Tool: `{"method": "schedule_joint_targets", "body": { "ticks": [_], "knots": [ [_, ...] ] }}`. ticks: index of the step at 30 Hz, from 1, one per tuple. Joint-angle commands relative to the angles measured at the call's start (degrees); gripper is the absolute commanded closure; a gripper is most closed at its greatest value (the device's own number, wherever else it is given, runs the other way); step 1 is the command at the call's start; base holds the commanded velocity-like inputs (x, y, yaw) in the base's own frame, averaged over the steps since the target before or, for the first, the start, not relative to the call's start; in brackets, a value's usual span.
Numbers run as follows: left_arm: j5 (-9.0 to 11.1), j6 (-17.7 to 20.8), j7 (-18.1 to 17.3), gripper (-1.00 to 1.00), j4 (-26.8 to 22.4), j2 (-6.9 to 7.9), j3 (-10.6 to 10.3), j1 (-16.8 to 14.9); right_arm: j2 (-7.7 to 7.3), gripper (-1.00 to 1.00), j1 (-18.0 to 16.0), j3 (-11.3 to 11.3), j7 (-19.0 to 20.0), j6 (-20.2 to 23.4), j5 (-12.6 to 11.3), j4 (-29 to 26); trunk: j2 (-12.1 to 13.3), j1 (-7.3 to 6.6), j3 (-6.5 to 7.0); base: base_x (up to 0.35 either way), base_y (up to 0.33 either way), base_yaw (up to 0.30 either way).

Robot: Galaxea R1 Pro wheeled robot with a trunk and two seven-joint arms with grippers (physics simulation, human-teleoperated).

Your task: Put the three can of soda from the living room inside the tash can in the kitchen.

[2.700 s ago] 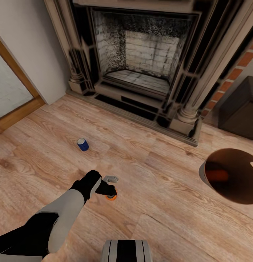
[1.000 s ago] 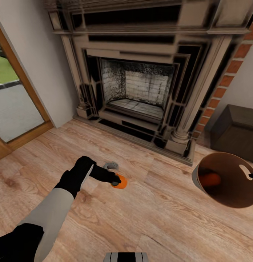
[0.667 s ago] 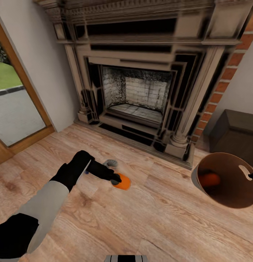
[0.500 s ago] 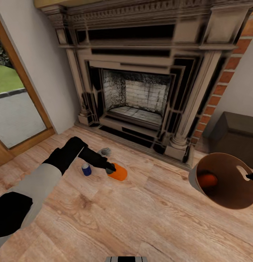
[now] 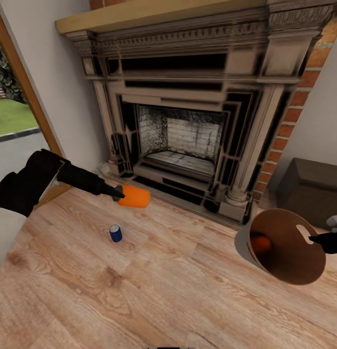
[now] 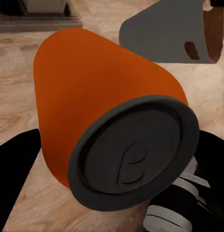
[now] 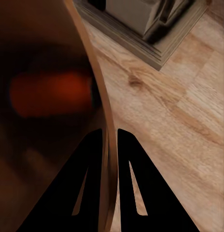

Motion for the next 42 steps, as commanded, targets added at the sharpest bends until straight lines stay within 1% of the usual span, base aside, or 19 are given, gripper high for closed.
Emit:
{"method": "schedule_joint_targets", "body": {
  "ticks": [1, 2, 4, 6, 7, 8, 10, 13, 14, 16, 18, 20, 21, 22, 23, 26, 31, 36, 42],
  "knots": [
    [0.5, 0.0, 0.0, 1.0, -0.7, 0.22, 0.0, 0.0, 0.05, 1.0, 0.0, 0.1, 0.3, 0.6, -0.9, 0.0, 0.0, -0.02, 0.23, 0.0, 0.0, 0.0],
    [1.4, 0.0, 0.0, 1.0, -2.2, 0.51, -0.1, 0.1, 0.14, 1.0, 0.0, 0.3, 0.3, 0.6, -0.9, 0.0, 0.0, -0.05, 0.45, 0.0, 0.0, 0.0],
    [2.0, 0.0, 0.0, 1.0, -4.1, 0.7, -0.1, 0.1, 0.2, 1.0, 0.0, 1.1, 0.4, 0.6, -0.9, 0.0, 0.1, -0.1, 0.89, 0.0, 0.0, 0.0],
    [3.3, 0.0, 0.0, 1.0, -7.7, 0.82, -0.1, 0.1, 0.26, 1.0, 0.0, 2.8, 0.3, 0.6, -0.8, 0.0, 0.1, -0.15, 1.34, 0.0, 0.0, 0.0],
    [4.6, 0.0, 0.0, 1.0, -10.1, 0.87, -0.1, 0.1, 0.47, 1.0, 0.0, 3.9, 0.2, 0.6, -0.8, 0.1, 0.1, -0.17, 1.56, 0.0, 0.0, 0.0],
    [5.4, 0.0, 0.0, 1.0, -11.2, 0.85, -0.1, 0.2, 0.65, 1.0, 0.0, 4.3, 0.2, 0.6, -0.8, 0.1, 0.1, -0.2, 1.78, 0.0, 0.0, 0.0],
    [7.3, 0.0, 0.0, 1.0, -14.4, 0.72, -0.1, 0.4, 1.87, 1.0, -0.1, 5.4, -0.1, 0.6, -0.7, 0.2, 0.1, -0.25, 2.22, 0.0, 0.0, 0.0],
    [8.0, 0.0, 0.0, 1.0, -15.8, 0.55, -0.1, 0.5, 3.02, 1.0, -0.1, 6.3, -0.2, 0.6, -0.7, 0.3, 0.2, -0.33, 2.89, 0.0, 0.0, 0.0],
    [8.3, 0.0, 0.0, 1.0, -16.3, 0.46, -0.1, 0.6, 3.48, 1.0, -0.1, 7.3, -0.2, 0.6, -0.7, 0.4, 0.2, -0.35, 3.11, 0.0, 0.0, 0.0],
    [8.4, 0.0, 0.0, 1.0, -16.5, 0.32, 0.0, 0.7, 4.03, 1.0, -0.2, 8.4, -0.3, 0.6, -0.8, 0.5, 0.2, -0.41, 3.55, 0.0, 0.0, 0.0],
    [8.5, 0.0, 0.0, 1.0, -16.7, 0.22, 0.0, 1.3, 5.17, 1.0, -0.4, 9.6, -0.3, 0.6, -0.8, 0.7, 0.2, -0.46, 4.0, 0.0, 0.0, 0.0],
    [8.6, 0.0, 0.0, 1.0, -16.8, 0.2, 0.0, 1.9, 6.0, 1.0, -0.5, 10.1, -0.3, 0.6, -0.8, 1.0, 0.3, -0.51, 4.44, 0.0, 0.0, 0.0],
    [8.6, 0.0, 0.0, 1.0, -17.2, 0.16, 0.0, 2.7, 7.32, 1.0, -0.6, 10.7, -0.4, 0.6, -0.8, 1.7, 0.3, -0.54, 4.66, 0.0, 0.0, 0.0],
    [8.6, 0.0, 0.0, 1.0, -17.5, 0.14, 0.0, 3.0, 7.74, 1.0, -0.6, 10.9, -0.4, 0.6, -0.8, 2.0, 0.3, -0.56, 4.88, 0.0, 0.0, 0.0],
    [8.6, 0.0, 0.0, 1.0, -18.3, 0.03, 0.0, 3.4, 8.63, 1.0, -0.7, 11.2, -0.4, 0.6, -0.8, 2.5, 0.3, -0.59, 5.1, 0.0, 0.0, 0.0],
    [8.6, 0.0, 0.0, 1.0, -19.9, -0.85, 0.0, 5.1, 10.64, 1.0, -1.1, 12.1, -0.5, 0.6, -0.7, 3.1, 0.4, -0.66, 5.77, 0.0, 0.0, 0.0],
    [8.1, 0.0, 0.0, 1.0, -20.8, -2.76, 0.0, 7.2, 12.87, 1.0, -2.2, 13.0, -0.7, 0.6, -0.2, 3.4, 0.4, -0.79, 6.88, 0.0, 0.0, 0.0],
    [7.6, 0.0, 0.0, 1.0, -20.9, -3.53, 0.0, 9.4, 13.63, 1.0, -2.4, 12.8, -0.4, 0.6, 3.2, 3.5, 0.5, -0.92, 7.98, 0.0, 0.0, 0.0],
    [7.6, 0.0, 0.0, 1.0, -22.3, -3.62, 0.1, 9.7, 13.74, 1.0, -2.4, 13.3, -0.5, 0.6, 4.2, 4.9, 0.6, -1.08, 9.31, 0.0, 0.0, 0.0]
  ]
}}
